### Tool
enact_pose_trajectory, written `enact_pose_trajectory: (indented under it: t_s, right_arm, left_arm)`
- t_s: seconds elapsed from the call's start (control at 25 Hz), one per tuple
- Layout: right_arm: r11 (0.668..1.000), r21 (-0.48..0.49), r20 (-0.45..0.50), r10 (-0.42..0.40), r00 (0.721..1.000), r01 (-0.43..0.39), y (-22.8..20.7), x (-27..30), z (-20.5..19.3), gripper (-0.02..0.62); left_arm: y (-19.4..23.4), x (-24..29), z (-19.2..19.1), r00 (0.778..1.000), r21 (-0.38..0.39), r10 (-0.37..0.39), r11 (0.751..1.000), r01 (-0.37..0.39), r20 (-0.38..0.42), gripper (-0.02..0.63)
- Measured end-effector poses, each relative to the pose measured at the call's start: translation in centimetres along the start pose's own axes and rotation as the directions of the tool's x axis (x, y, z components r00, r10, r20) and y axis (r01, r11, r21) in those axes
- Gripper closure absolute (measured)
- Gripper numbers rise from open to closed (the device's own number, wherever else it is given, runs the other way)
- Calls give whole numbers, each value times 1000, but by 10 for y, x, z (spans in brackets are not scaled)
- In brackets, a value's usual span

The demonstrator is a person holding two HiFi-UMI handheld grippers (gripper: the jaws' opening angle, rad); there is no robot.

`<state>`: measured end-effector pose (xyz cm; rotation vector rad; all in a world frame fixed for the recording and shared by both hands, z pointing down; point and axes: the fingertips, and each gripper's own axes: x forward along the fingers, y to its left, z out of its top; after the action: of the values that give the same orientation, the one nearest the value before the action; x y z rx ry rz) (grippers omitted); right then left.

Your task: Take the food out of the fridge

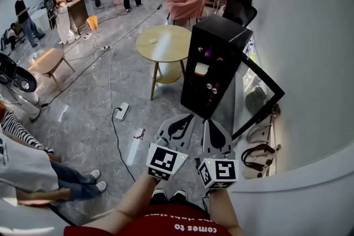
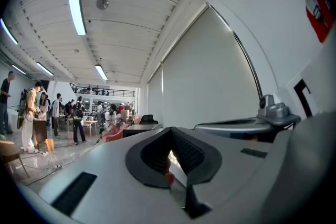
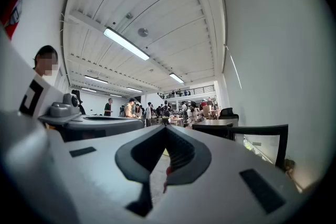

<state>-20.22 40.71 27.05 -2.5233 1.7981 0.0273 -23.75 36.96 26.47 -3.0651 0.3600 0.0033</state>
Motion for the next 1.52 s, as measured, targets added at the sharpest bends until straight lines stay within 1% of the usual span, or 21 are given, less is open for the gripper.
enact_pose_trajectory:
  t_s: [0.4, 0.68, 0.96, 1.04, 1.16, 1.36, 1.52]
  right_arm:
    - [1000, 7, -6, 5, 1000, -5, -11, 1, -1, 589]
    - [1000, 27, 13, -1, 1000, 1, -23, 1, 0, 589]
    - [1000, 8, 43, 20, 999, -20, -27, -8, 5, 589]
    - [999, 5, 49, 37, 998, -38, -26, -12, 2, 589]
    - [998, 8, 29, 56, 998, -56, -27, -11, -8, 589]
    - [998, 22, 26, 66, 997, -67, -37, 4, -12, 589]
    - [998, 35, 22, 48, 999, -49, -55, 28, -16, 589]
  left_arm:
    - [-8, 10, -2, 1000, -3, 0, 1000, 0, -9, 603]
    - [-12, 18, -3, 1000, -4, 5, 1000, -5, -9, 603]
    - [-21, 19, -6, 1000, -11, 22, 1000, -22, -12, 603]
    - [-23, 17, -13, 999, -17, 39, 999, -39, -13, 603]
    - [-26, 18, -21, 999, -40, 49, 998, -50, -22, 603]
    - [-24, 40, -24, 999, -44, 40, 998, -41, -23, 603]
    - [-11, 69, -29, 999, -45, 28, 999, -29, -24, 603]
